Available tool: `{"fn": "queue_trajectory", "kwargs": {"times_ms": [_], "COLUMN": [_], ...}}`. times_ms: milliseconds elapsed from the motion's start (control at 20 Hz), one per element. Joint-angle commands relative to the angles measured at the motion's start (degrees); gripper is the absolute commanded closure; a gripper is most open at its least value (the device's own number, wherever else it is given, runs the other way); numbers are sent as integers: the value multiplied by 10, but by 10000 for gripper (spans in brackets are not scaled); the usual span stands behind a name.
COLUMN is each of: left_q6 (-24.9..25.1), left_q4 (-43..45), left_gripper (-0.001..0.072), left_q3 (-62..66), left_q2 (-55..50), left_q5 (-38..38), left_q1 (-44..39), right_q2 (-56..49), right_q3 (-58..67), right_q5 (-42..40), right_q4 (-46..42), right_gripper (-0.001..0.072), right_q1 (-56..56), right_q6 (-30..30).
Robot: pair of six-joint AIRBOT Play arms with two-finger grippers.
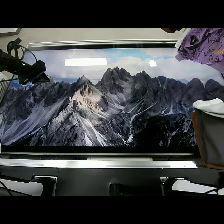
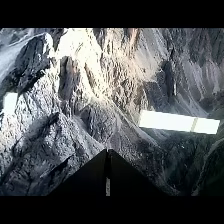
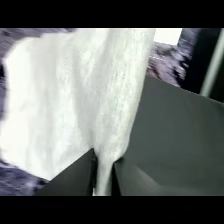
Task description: Fold the clothes and pants, and hang the long-sleeved shirts on hangers.
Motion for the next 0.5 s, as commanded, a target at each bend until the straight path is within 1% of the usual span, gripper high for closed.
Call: {"fn": "queue_trajectory", "kwargs": {"times_ms": [0, 150, 250, 450], "left_q6": [13, 13, 12, 12], "left_q4": [0, 1, 3, 7], "left_gripper": [686, 686, 686, 686], "left_q3": [0, 0, 0, 0], "left_q2": [0, 0, 0, 0], "left_q5": [-1, -1, -1, -1], "left_q1": [1, 2, 2, 2], "right_q2": [21, 69, 98, 136], "right_q3": [-89, -213, -283, -391], "right_q5": [34, 6, -12, -11], "right_q4": [-64, -100, -103, -118], "right_gripper": [670, 669, 668, 668], "right_q1": [0, 0, 0, 0], "right_q6": [-15, 14, 37, 43]}}
